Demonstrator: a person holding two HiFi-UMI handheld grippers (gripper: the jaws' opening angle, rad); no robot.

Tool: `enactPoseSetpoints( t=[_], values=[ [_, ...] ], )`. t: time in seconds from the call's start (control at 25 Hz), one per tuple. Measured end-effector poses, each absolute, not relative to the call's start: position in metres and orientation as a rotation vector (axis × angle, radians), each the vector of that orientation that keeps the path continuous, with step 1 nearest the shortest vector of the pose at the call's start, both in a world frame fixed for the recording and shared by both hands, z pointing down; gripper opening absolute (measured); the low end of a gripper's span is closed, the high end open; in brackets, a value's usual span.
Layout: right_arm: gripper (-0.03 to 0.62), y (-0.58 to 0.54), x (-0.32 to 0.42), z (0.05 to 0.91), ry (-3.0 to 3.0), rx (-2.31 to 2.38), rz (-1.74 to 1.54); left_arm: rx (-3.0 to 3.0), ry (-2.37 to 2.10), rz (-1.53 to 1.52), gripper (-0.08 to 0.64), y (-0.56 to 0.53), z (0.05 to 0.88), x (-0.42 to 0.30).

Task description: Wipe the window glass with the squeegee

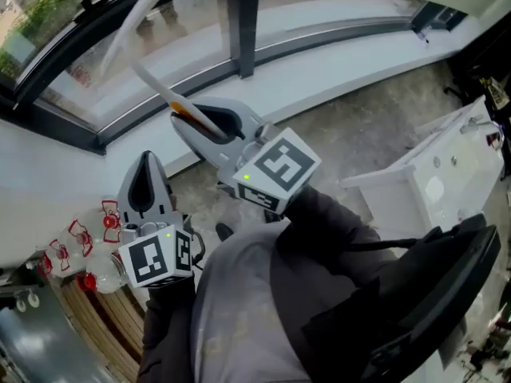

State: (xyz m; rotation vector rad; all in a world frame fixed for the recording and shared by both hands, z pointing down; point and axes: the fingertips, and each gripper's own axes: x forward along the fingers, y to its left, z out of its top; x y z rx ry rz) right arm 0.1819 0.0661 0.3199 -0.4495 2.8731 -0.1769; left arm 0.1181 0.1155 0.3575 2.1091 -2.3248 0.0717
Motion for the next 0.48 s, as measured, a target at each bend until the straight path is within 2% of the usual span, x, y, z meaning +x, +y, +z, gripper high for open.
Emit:
enactPoseSetpoints(
  t=[0.48],
  values=[
    [0.06,0.067,0.187,0.317,2.91,-0.473,-0.145,2.154,-2.244,0.056,-0.002,0.11,0.363,0.137]
  ],
)
